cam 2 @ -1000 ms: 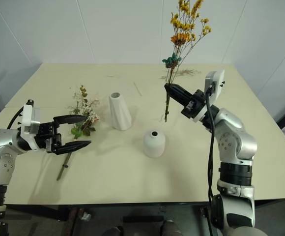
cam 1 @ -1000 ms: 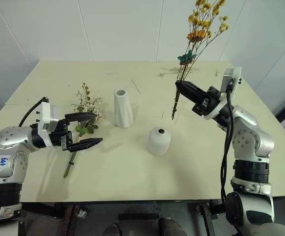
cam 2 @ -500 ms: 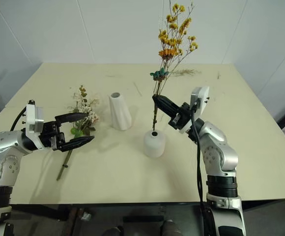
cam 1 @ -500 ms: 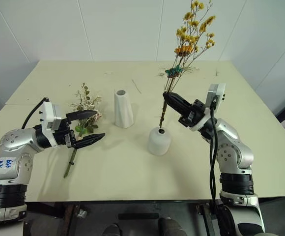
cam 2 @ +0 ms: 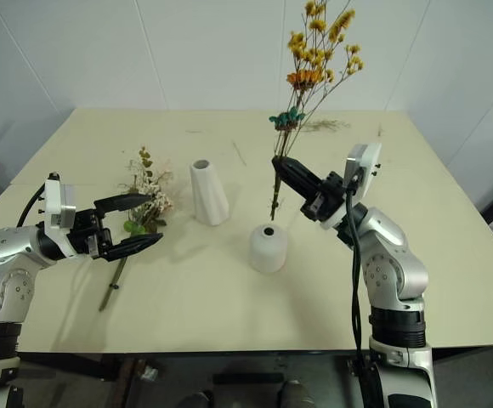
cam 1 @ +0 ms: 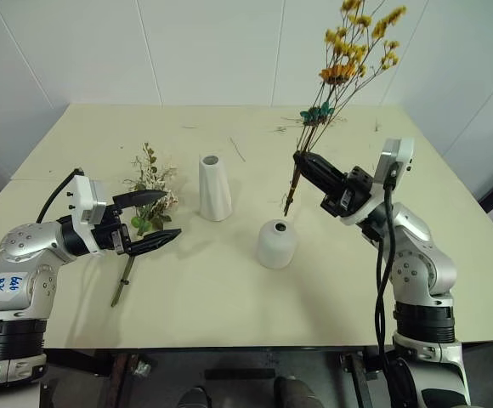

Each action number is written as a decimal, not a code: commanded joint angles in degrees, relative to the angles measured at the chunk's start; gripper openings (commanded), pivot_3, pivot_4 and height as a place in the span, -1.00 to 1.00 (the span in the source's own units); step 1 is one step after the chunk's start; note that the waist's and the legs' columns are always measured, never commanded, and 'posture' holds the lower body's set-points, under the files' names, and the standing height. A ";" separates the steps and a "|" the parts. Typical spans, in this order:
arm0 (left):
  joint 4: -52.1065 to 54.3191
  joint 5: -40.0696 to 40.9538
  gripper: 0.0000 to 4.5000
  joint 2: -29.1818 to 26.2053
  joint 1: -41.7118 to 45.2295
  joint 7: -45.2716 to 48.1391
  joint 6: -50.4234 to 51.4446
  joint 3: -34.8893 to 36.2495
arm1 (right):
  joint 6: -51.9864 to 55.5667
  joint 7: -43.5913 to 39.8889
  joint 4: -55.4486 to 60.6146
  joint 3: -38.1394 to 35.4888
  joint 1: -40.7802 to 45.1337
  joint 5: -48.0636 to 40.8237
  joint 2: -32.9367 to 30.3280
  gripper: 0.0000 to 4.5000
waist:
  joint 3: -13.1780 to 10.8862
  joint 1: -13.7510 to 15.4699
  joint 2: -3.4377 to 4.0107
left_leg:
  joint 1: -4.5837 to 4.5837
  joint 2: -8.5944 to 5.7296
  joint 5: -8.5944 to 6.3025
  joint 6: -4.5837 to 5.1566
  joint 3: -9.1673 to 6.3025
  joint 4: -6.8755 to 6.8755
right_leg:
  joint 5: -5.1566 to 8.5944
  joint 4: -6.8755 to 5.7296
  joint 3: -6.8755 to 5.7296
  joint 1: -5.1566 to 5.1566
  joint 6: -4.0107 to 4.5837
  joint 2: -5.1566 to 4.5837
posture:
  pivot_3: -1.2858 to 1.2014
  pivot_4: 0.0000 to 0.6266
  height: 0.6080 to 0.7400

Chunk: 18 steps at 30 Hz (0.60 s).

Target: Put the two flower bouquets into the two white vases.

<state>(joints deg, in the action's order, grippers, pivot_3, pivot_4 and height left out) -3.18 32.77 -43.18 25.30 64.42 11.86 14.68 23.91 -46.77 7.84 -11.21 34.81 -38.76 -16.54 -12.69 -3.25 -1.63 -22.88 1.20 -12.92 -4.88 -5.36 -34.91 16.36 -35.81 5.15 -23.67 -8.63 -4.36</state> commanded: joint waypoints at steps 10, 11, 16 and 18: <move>-0.40 -0.12 1.00 -0.45 2.46 0.60 -0.30 0.10 | -4.67 0.12 -0.88 3.75 -3.66 1.67 1.77 -0.99 | 0.00 0.01 0.00 | -0.01 0.00 0.00 0.00 0.00 0.00 | 0.00 0.03 0.00 0.00 0.00 0.00 | 0.03 -0.52 1.00; -0.47 -0.10 1.00 -0.55 2.53 0.63 -0.28 0.18 | -4.86 0.24 -1.17 3.85 -3.82 1.72 1.80 -0.99 | 0.00 0.02 0.00 | -0.01 0.00 0.00 0.00 0.00 0.01 | 0.00 0.03 0.00 0.00 0.00 0.00 | 0.03 -0.52 1.00; -0.58 -0.17 1.00 -0.75 2.50 0.60 -0.54 0.50 | -6.90 0.62 -2.16 4.22 -4.99 2.83 2.04 -0.99 | 0.00 -0.03 0.00 | -0.01 0.00 0.00 0.00 0.00 0.00 | 0.00 0.03 -0.01 0.00 0.00 0.00 | 0.03 -0.52 1.00; -0.62 -0.20 1.00 -0.75 2.53 0.56 -0.65 0.54 | -7.78 0.43 -2.83 4.41 -5.23 3.39 2.01 -0.99 | 0.00 0.00 0.00 | -0.01 0.00 0.00 0.00 0.00 0.01 | 0.00 0.02 -0.01 0.00 0.01 0.00 | 0.03 -0.52 1.00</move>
<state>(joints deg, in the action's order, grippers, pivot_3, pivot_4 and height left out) -4.71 32.76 -43.18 26.72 64.87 11.87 14.44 18.16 -46.15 4.20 -6.52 29.88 -35.36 -14.85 -12.69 -3.24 -1.63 -22.89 1.20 -12.92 -4.88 -5.37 -34.91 16.37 -35.79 5.14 -23.67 -8.62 -4.36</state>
